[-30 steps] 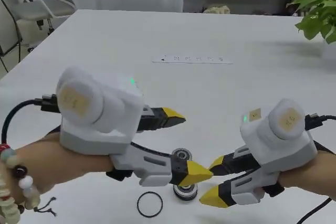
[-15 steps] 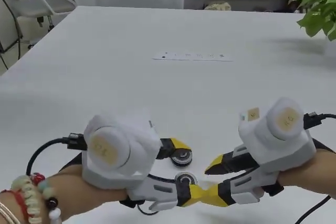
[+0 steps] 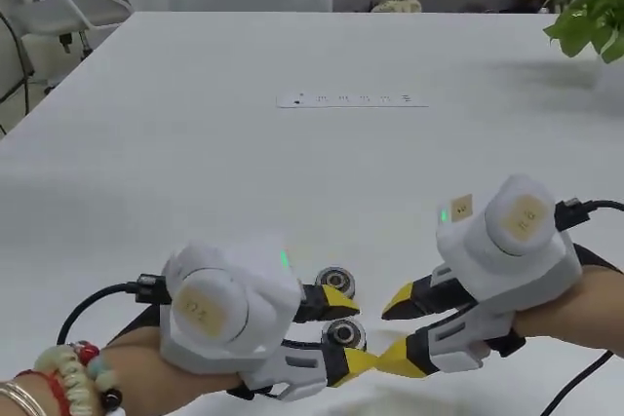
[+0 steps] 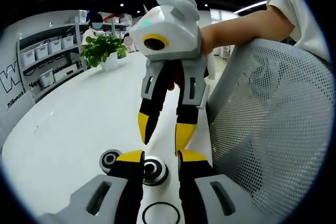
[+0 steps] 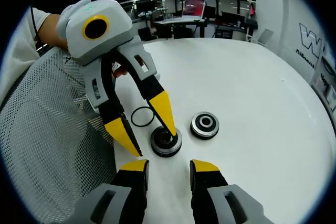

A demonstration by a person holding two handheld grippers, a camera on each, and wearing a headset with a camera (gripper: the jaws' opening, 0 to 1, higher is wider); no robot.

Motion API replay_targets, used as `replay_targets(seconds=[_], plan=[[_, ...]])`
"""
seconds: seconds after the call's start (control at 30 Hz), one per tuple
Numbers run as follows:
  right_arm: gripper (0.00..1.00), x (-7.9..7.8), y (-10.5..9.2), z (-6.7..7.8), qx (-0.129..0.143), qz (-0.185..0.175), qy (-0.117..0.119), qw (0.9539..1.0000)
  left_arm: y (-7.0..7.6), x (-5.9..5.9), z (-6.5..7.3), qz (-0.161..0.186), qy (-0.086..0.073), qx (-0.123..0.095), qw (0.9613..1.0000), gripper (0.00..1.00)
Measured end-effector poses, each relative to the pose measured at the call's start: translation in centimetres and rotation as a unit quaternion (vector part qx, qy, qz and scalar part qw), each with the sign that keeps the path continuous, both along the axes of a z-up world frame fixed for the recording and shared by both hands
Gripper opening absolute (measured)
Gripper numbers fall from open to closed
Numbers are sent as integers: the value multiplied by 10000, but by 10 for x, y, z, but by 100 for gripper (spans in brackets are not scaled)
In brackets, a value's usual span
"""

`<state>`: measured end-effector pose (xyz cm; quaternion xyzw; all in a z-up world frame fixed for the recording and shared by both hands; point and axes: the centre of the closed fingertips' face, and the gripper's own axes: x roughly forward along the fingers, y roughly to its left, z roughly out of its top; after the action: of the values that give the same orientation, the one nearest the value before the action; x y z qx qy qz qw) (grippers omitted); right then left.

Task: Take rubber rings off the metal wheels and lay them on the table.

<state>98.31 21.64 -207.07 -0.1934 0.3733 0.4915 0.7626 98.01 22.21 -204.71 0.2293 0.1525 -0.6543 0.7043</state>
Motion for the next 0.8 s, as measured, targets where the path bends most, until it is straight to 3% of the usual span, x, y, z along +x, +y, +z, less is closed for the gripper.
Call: replay_targets(seconds=[0.23,0.43,0.53,0.8], plan=[[28,0,-3,-3,-86,-22,25,10000,4,5,-4,138,123,28,9998,13],[28,0,-3,-3,-102,-12,17,9999,7,4,-14,91,82,215,9997,5],[28,1,-3,-3,-98,-21,15,9999,8,5,-13,144,201,184,9995,5],[28,0,-3,-3,-111,-18,20,9999,7,5,-14,112,96,198,9997,6]])
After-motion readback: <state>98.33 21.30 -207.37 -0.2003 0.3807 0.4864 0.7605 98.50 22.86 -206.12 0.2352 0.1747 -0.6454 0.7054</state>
